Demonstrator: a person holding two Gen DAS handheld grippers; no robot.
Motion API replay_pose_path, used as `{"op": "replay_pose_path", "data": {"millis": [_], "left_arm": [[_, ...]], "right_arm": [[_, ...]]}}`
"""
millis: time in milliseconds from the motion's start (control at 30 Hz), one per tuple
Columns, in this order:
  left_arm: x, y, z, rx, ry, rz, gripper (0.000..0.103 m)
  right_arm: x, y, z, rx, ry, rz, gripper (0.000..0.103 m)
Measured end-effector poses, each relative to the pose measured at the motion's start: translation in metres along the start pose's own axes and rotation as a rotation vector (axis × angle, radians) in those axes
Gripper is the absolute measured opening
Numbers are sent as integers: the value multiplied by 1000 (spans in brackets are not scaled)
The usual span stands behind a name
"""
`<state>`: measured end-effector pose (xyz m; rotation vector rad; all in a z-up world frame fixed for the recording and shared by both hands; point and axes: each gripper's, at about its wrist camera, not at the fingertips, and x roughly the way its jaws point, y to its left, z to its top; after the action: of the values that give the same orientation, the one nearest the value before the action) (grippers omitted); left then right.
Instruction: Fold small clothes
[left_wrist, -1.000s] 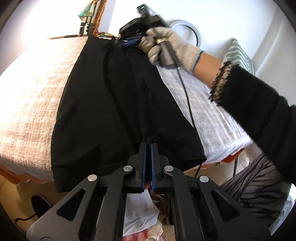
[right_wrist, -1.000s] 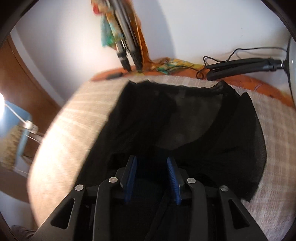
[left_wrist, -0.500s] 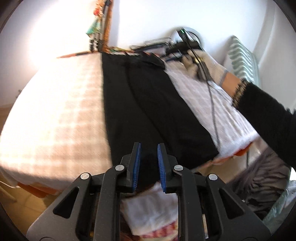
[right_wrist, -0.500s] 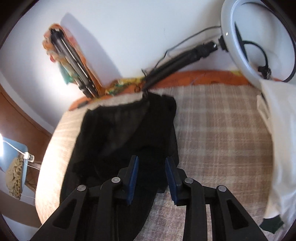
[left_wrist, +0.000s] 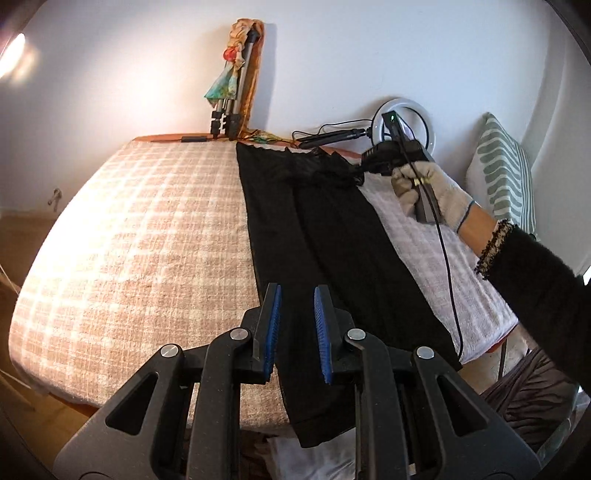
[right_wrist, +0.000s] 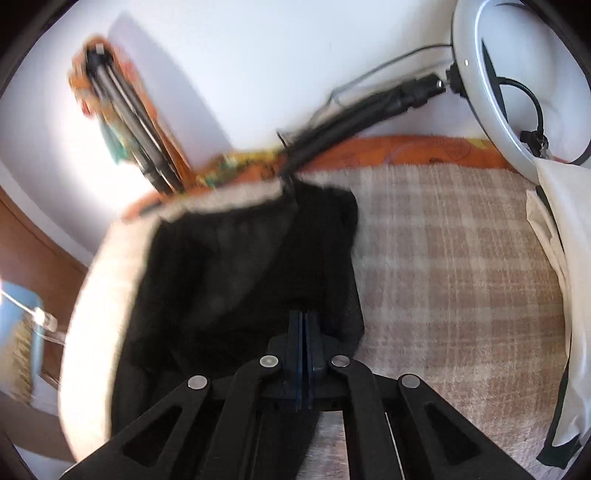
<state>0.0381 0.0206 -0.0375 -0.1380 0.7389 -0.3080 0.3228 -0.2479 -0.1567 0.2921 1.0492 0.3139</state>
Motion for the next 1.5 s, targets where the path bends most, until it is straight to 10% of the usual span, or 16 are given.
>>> {"op": "replay_pose_path", "data": {"millis": [367,700,800,833,1167,1500], "left_arm": [[14,-2,-3,-3,36,-19,17],[24,7,-4,-28,60,-1,17],[23,7,-2,-27,54,-3,17],[22,6,-2,-24,51,-1,17],[7,18,-6,-51,45,5,17],[2,22,-41,-127,166,-89,24]], "right_arm": [[1,48,44,79,-77,236,0],[88,66,52,83,37,195,0],[103,62,50,81,86,172,12],[100,60,51,85,85,193,34],[-68,41,37,71,-80,259,40],[-198,35,-121,40,22,163,40]]}}
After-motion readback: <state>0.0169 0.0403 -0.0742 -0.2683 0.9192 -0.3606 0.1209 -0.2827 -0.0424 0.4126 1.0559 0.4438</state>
